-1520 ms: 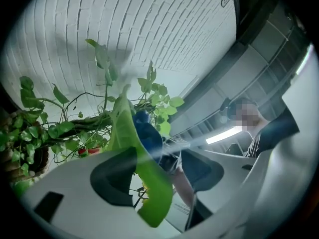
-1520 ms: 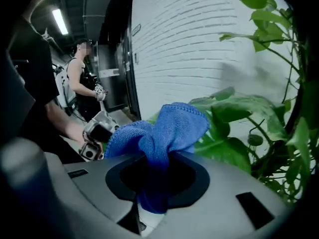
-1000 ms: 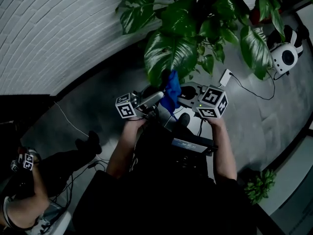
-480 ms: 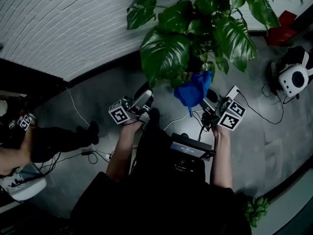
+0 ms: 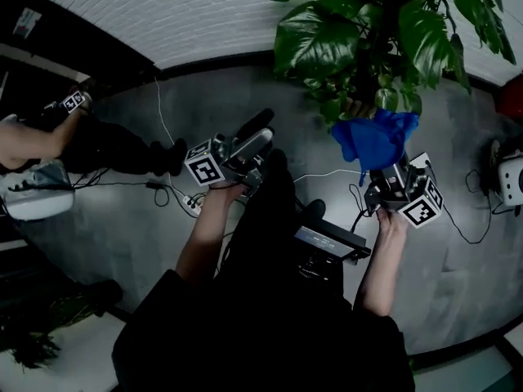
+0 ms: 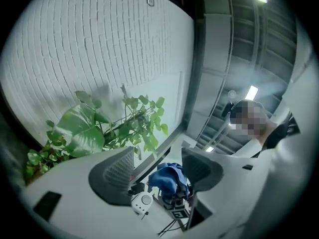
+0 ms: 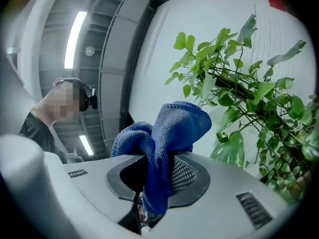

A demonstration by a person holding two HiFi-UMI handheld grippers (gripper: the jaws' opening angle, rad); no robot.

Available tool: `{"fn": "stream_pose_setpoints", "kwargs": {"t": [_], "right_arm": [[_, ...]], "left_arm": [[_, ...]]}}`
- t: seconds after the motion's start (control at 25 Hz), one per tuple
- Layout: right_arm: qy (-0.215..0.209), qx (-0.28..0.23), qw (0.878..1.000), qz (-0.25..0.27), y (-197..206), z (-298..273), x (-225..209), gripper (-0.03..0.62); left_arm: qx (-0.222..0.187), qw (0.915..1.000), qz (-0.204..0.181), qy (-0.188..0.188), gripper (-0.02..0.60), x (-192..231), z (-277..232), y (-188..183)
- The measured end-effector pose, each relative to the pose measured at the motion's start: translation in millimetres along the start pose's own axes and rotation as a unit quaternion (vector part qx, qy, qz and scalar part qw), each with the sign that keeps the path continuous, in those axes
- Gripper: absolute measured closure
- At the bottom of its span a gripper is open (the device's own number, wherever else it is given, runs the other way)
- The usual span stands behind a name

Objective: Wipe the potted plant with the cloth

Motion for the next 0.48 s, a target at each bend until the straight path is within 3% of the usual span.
{"fn": "stream_pose_setpoints", "kwargs": {"t": [0.36, 0.48], "right_arm": [[-0.027, -0.002, 0.999, -0.042, 11, -3, -7, 0.485], [-0.014, 0.007, 1.000, -0.025, 30, -9, 6, 0.485]], "left_arm": [[0.024, 0.9989, -0.039, -0.010, 0.267, -20, 1, -11], [0.044, 0.9978, -0.050, 0.000, 0.267, -28, 17, -15]]}}
Point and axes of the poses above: the fingertips, and each gripper's own axes: z backward along the fingers, x to its left, y out of its underside, the point moved 10 cm from there along z, backward along the fingers, and after that the axes turned 3 degrees about -z, right-handed, at the moved point
